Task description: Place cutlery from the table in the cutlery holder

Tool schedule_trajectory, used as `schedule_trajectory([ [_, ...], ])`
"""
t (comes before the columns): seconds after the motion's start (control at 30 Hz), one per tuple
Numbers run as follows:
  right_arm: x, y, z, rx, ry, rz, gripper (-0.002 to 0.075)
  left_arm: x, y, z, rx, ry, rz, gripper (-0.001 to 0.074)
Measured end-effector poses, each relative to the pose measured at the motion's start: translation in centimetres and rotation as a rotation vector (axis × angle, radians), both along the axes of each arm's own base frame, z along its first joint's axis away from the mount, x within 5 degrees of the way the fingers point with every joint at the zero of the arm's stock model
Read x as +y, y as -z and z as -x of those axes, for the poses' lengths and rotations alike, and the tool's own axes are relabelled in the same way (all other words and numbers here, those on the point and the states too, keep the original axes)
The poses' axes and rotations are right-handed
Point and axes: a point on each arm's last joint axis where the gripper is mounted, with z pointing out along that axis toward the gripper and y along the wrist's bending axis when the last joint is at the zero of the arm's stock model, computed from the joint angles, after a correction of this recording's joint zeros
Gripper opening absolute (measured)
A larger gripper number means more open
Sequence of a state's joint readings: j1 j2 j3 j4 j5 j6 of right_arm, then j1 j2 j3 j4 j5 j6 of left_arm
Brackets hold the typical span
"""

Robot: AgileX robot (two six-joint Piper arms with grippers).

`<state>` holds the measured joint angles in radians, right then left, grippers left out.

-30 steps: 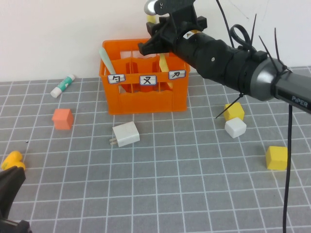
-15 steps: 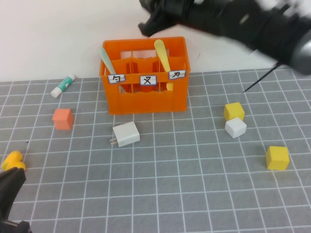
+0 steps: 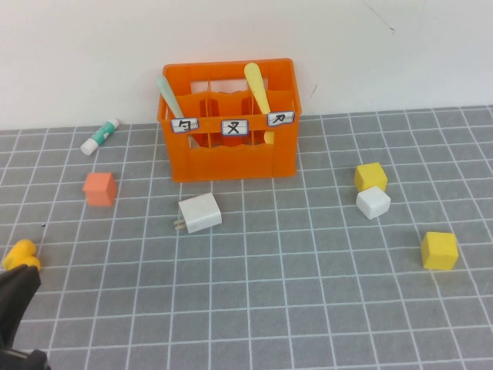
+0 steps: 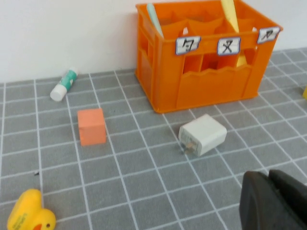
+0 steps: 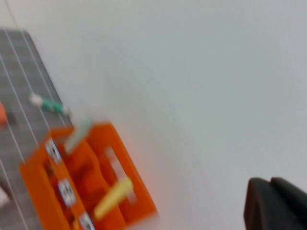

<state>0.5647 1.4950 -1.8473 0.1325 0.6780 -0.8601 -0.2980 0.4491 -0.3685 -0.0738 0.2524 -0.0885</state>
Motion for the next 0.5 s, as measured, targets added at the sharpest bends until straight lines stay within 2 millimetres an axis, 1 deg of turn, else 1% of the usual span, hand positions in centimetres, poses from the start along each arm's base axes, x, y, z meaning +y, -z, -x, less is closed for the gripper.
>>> schedule_trajectory([
  [0.07, -1.7, -0.7, 1.7, -0.013, 0.054, 0.045, -0.0001, 0.0, -0.1, 0.0, -0.012, -0.001, 0.008, -0.0001],
  [0.17, -4.4, -1.1, 5.0, -0.028, 0.104, 0.056, -0.0001, 0.0, -0.2, 0.1, -0.017, -0.001, 0.025, 0.0],
  [0.27, -6.7, 0.1, 8.1, -0.015, 0.144, 0.034, -0.0001, 0.1, -0.4, 0.4, -0.036, -0.001, 0.036, -0.0001],
  [0.3, -7.2, 0.6, 8.8, -0.008, 0.153, 0.026, -0.0001, 0.1, -0.5, 0.5, -0.045, -0.001, 0.04, -0.0001],
  [0.33, -8.3, 1.8, 10.3, 0.0, 0.172, 0.007, -0.0001, 0.2, -0.6, 0.7, -0.055, 0.0, 0.041, -0.0001],
  [0.37, -9.0, 2.9, 11.3, 0.005, 0.188, -0.011, -0.0001, 0.2, -0.6, 0.8, -0.062, 0.0, 0.043, -0.0001],
  [0.43, -10.3, 5.3, 12.8, 0.009, 0.224, -0.031, -0.0001, 0.2, -0.5, 0.9, -0.075, -0.001, 0.047, 0.0],
  [0.5, -11.7, 8.3, 14.3, 0.009, 0.271, -0.045, -0.0001, 0.3, -0.2, 1.0, -0.09, -0.003, 0.052, -0.0001],
])
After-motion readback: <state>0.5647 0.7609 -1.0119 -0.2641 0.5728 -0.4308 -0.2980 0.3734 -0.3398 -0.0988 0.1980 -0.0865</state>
